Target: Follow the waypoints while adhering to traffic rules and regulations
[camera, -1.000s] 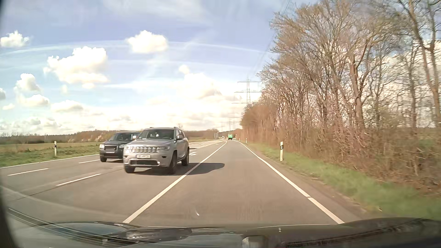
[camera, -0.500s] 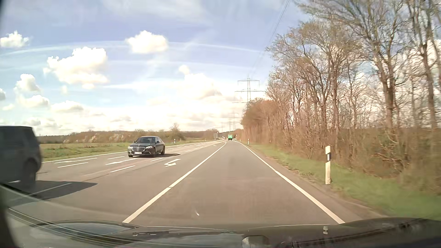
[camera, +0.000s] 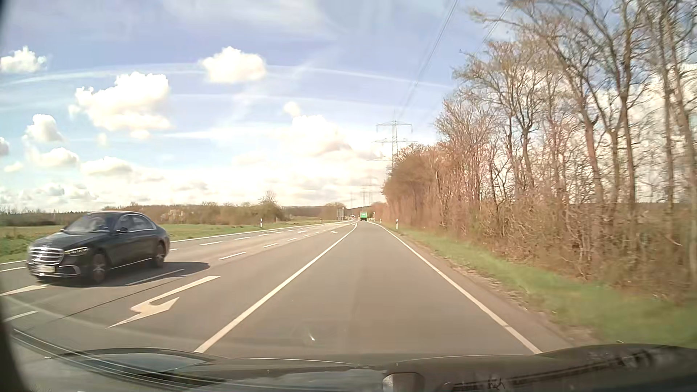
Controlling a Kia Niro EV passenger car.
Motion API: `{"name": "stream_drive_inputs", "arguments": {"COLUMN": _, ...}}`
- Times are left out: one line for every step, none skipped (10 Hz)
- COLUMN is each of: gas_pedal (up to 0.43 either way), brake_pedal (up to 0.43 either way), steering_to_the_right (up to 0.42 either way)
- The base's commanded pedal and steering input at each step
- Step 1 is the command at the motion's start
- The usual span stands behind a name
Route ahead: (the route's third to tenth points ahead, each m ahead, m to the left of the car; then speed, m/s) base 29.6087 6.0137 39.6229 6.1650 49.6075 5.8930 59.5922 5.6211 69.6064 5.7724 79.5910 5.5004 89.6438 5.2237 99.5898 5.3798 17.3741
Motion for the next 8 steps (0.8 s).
{"name": "stream_drive_inputs", "arguments": {"gas_pedal": 0.331, "brake_pedal": 0.000, "steering_to_the_right": -0.002}}
{"name": "stream_drive_inputs", "arguments": {"gas_pedal": 0.331, "brake_pedal": 0.000, "steering_to_the_right": -0.002}}
{"name": "stream_drive_inputs", "arguments": {"gas_pedal": 0.331, "brake_pedal": 0.000, "steering_to_the_right": -0.002}}
{"name": "stream_drive_inputs", "arguments": {"gas_pedal": 0.331, "brake_pedal": 0.000, "steering_to_the_right": -0.002}}
{"name": "stream_drive_inputs", "arguments": {"gas_pedal": 0.331, "brake_pedal": 0.000, "steering_to_the_right": -0.002}}
{"name": "stream_drive_inputs", "arguments": {"gas_pedal": 0.331, "brake_pedal": 0.000, "steering_to_the_right": -0.002}}
{"name": "stream_drive_inputs", "arguments": {"gas_pedal": 0.331, "brake_pedal": 0.000, "steering_to_the_right": -0.002}}
{"name": "stream_drive_inputs", "arguments": {"gas_pedal": 0.331, "brake_pedal": 0.000, "steering_to_the_right": -0.002}}
